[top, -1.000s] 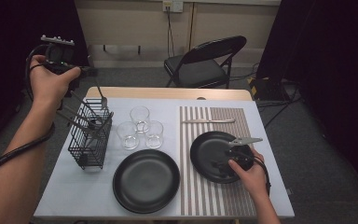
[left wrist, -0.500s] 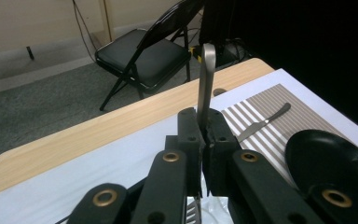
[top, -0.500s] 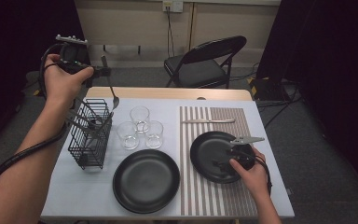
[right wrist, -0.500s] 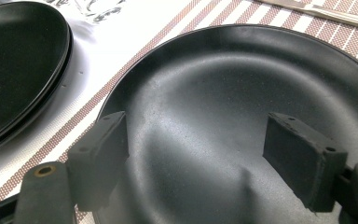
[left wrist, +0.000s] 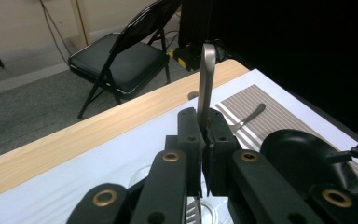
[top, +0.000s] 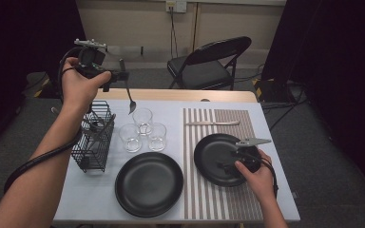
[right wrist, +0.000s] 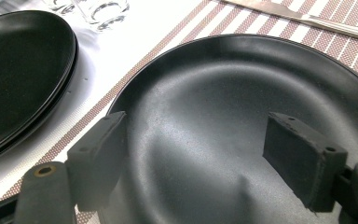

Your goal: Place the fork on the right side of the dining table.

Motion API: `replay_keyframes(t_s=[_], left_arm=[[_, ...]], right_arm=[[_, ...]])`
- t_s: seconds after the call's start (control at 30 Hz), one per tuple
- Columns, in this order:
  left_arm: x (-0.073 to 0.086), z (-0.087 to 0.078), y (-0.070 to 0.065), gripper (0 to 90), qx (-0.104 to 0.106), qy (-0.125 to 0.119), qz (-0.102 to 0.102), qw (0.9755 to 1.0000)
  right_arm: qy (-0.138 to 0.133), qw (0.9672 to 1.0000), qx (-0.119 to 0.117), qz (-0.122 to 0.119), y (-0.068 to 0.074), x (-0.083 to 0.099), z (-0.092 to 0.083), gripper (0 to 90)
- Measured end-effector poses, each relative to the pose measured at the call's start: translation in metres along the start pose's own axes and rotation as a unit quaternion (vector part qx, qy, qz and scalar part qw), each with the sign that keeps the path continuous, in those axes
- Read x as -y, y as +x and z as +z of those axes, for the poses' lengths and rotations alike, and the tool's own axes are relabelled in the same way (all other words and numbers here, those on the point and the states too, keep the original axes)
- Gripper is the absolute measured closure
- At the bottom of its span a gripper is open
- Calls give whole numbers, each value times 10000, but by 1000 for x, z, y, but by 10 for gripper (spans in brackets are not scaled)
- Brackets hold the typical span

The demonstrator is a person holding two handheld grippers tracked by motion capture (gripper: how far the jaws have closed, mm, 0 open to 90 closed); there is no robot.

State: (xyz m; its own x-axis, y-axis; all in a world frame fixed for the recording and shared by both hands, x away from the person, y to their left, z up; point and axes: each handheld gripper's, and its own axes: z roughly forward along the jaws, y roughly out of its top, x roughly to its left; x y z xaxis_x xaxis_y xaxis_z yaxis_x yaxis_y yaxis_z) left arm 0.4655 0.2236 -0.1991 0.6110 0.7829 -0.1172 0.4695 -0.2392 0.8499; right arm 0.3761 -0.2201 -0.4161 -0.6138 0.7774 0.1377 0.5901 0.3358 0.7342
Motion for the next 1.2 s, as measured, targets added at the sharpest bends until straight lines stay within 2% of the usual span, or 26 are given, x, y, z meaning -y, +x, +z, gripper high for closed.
replay_keyframes(t_s=[0.77,1.2], left_arm=[[7,19,-31,871,404,10,65,9992],[15,39,-52,870,690,80,133,9975]], right_arm=[[-58,9998,-52,-176,9,-10,-4,214],[-118,9996,-55,-262,13,-16,-9,216]])
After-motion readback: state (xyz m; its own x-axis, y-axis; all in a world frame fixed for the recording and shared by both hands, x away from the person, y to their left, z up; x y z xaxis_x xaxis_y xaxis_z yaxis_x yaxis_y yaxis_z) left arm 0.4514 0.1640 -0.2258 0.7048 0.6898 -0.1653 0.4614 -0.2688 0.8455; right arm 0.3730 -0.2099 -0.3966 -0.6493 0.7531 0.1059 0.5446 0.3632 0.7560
